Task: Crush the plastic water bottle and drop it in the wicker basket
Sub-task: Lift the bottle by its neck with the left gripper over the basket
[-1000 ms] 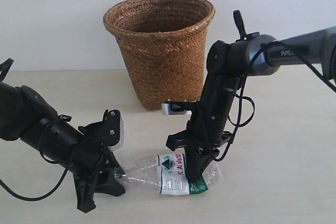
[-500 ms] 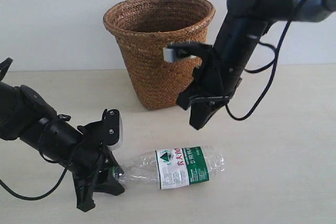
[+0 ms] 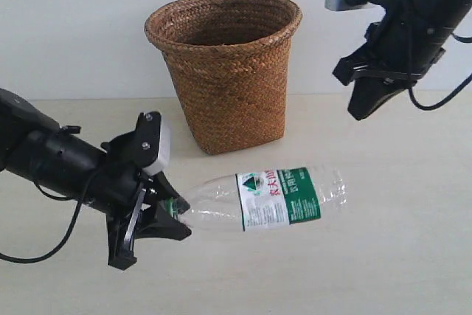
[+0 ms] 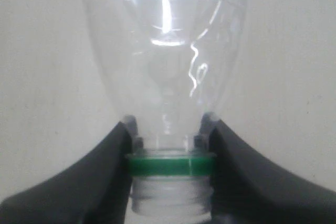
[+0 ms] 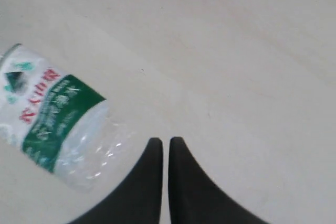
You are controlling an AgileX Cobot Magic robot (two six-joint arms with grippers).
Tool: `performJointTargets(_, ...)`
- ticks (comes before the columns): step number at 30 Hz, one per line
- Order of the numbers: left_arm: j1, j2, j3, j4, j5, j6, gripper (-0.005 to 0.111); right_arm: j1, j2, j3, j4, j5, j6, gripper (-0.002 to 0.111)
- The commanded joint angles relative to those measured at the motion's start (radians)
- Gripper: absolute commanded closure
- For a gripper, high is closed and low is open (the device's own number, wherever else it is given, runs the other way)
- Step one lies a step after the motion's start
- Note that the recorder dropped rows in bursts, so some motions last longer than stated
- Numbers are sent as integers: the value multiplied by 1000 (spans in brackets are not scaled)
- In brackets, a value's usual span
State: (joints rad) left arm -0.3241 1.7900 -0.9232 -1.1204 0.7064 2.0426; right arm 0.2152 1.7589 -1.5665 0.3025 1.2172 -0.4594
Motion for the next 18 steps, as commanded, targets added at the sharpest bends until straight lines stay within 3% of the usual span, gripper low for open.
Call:
performJointTargets(1, 0, -80, 3, -34, 30, 9, 102, -97, -14, 58, -10, 4, 2, 108)
performJointTargets(8, 2, -131, -11, -30, 23, -8, 102, -224, -14, 179, -6, -26, 6, 108)
performJointTargets(13, 2, -140, -137, -57, -17, -66, 102, -226, -10, 238, 31, -129, 0, 108)
performJointTargets(16, 5, -144, -265, -102, -121, -115, 102, -226, -10, 240, 53, -134, -33, 108)
performJointTargets(18, 5, -127, -353, -199, -299, -106, 100, -226, -10, 240, 64, -138, -41, 108)
